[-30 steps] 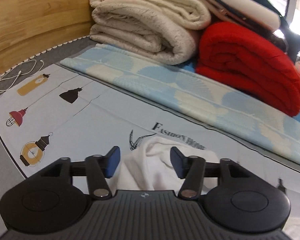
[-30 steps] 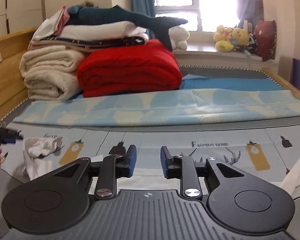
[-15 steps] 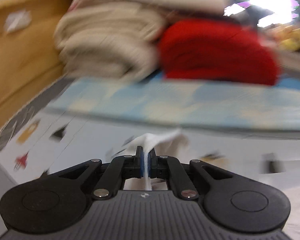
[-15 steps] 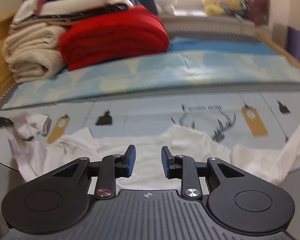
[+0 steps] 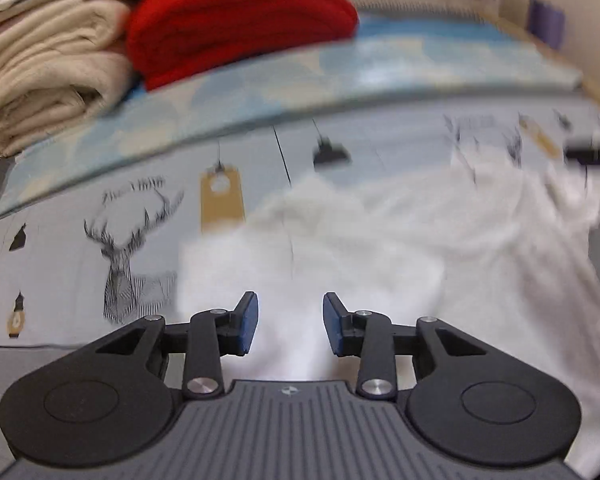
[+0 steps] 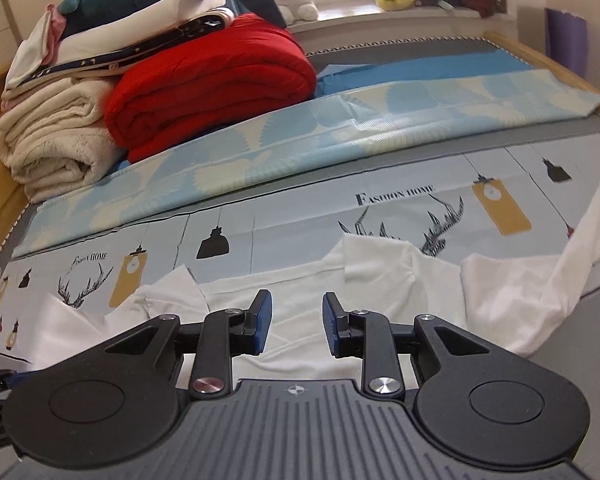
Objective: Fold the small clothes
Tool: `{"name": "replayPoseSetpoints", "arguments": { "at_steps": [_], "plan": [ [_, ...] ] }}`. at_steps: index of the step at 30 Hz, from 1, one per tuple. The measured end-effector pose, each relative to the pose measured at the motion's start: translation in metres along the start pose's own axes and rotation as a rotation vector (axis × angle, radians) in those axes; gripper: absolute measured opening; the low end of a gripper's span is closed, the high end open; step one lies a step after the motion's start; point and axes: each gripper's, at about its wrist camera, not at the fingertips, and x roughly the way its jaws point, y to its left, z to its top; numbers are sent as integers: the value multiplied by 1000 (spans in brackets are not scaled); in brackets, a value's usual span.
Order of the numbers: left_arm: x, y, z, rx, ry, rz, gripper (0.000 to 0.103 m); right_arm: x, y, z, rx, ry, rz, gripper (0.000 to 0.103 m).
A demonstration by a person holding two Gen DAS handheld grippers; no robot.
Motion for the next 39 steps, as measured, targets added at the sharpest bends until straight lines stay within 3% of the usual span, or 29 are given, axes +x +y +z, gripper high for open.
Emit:
{"name": "replayPoseSetpoints", "arguments": {
  "at_steps": [2,4,8,12,16,21,25,26,27,32,35,37,39],
  "plan": [
    [-4,6,10,-37,-52,-61,40,0,-1,-1,8,2,3,27],
    [3,4,17,-55,-48,-108,40,2,0,-2,12,7,7,22],
    [34,-18,15,-63,78,-251,40,8,4,-3,14,21,6,20],
    [69,-51,5,14,181,-292,40,16,10,-2,19,38,20,21],
    [89,-77,-9,78,248,-277,42,24,11,1,33,47,20,21],
    [101,-96,-10,102,253,-283,44,35,11,3,52,70,21,21],
    [103,-111,-16,199,238,-239,44,41,12,4,57,80,27,21],
    [101,-109,-15,220,217,-241,30,42,12,4,57,83,28,21],
    [99,-105,-13,226,205,-229,4,44,11,4,56,87,30,21],
    [91,-39,3,85,173,-112,3,47,12,3,48,108,48,21],
    [91,-6,7,-40,180,-121,3,47,13,2,46,113,51,21],
    [97,0,7,-41,206,-78,4,47,16,1,38,115,57,21],
    [104,3,3,8,241,37,5,49,19,-1,30,122,61,21]
  ]
}}
